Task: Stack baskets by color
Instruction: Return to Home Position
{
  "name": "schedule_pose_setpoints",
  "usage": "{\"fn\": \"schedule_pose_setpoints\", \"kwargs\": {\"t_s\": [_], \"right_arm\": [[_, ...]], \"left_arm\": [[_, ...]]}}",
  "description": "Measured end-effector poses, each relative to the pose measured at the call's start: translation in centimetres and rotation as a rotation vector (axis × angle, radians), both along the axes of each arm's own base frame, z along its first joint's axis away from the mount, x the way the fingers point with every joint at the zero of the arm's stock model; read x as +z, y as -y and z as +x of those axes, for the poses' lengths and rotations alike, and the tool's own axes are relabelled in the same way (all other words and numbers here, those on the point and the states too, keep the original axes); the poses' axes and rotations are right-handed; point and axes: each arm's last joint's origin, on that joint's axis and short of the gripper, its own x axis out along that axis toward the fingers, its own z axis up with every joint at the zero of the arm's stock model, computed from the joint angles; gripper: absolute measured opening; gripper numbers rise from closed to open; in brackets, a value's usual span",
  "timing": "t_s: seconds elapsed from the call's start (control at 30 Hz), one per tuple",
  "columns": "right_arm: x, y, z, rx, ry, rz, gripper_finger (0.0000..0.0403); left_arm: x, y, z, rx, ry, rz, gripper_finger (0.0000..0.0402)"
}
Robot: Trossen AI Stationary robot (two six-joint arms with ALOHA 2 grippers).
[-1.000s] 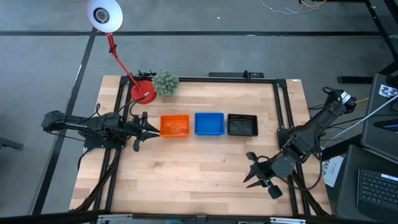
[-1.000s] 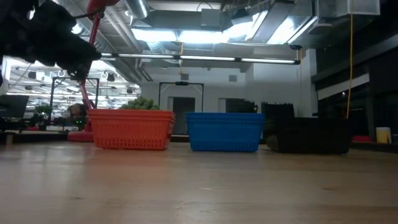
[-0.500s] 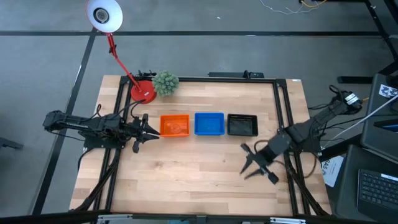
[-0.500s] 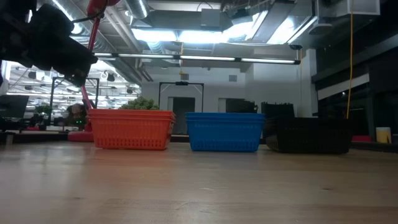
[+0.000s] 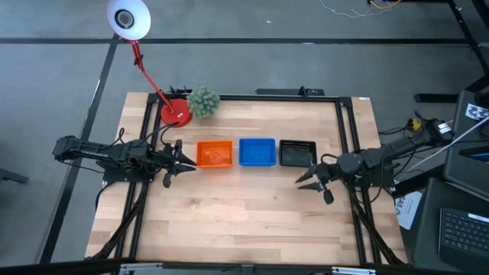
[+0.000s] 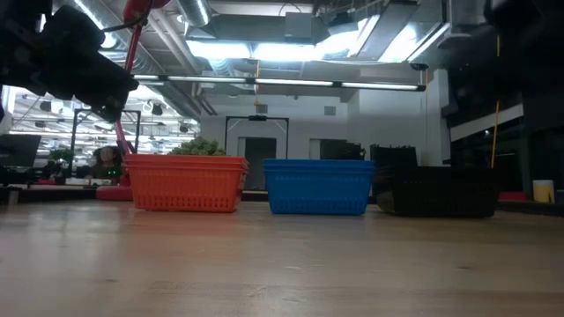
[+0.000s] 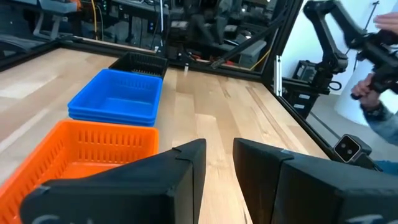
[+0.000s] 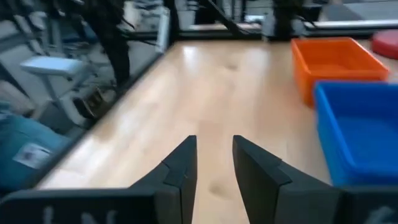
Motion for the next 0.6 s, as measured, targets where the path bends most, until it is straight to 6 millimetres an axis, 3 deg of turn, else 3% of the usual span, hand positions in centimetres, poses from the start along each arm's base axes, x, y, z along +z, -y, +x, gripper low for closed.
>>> {"fn": "schedule_pose_setpoints", "kwargs": {"t_s": [0.17, 0.6], "right_arm": [[-3.1, 0.9, -2.3, -0.017, 0.058, -0.034, 0.0103], [-2.0, 1.8, -3.1, -0.025, 0.174, -0.104, 0.0103]], "left_arm": [[0.0, 0.0, 0.0, 0.0, 0.0, 0.0, 0.0073], [0.0, 0.0, 0.0, 0.0, 0.0, 0.0, 0.0073]]}}
